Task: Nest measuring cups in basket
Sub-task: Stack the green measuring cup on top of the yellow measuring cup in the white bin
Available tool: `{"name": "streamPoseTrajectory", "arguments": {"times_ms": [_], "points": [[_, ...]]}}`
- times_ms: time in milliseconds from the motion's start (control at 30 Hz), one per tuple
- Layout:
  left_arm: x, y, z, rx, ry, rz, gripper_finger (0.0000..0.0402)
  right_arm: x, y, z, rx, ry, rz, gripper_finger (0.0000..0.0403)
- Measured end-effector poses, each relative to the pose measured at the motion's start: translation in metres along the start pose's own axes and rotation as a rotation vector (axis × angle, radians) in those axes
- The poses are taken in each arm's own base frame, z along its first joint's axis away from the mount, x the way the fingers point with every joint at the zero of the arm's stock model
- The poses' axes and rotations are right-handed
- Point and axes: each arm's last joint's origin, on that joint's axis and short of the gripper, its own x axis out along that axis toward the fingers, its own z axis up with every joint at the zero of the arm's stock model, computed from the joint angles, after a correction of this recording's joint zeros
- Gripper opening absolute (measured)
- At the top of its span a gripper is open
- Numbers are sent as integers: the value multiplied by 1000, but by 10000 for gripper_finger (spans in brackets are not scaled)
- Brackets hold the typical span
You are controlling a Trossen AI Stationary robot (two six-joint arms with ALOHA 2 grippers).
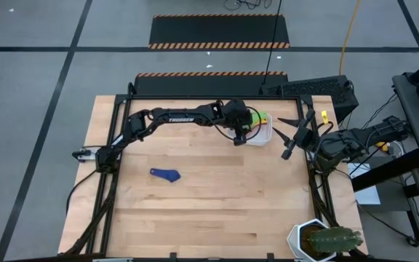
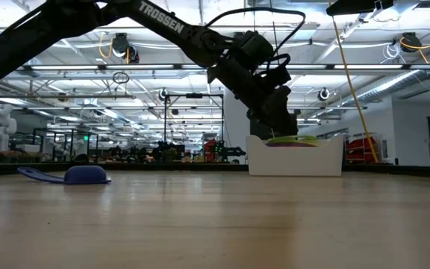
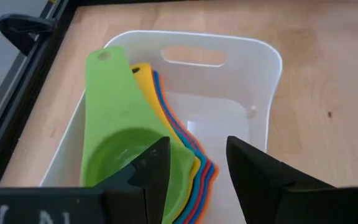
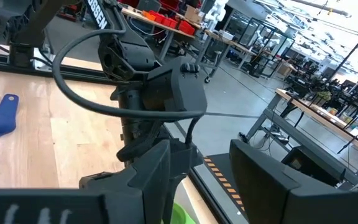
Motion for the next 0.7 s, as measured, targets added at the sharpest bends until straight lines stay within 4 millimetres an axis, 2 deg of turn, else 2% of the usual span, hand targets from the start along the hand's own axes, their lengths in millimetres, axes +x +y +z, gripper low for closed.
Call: {"name": "streamPoseTrajectory", "arguments": {"times_ms": [233, 533, 700], "points": [[8, 3, -10, -13, 32, -4, 163, 0, 0, 0, 1, -2, 10, 162], [15, -3, -12, 10, 31, -6, 216, 0, 1, 1, 6, -9, 22, 162], [15, -10, -10, 29, 33, -20, 222, 0, 0, 1, 6, -9, 22, 162]]}}
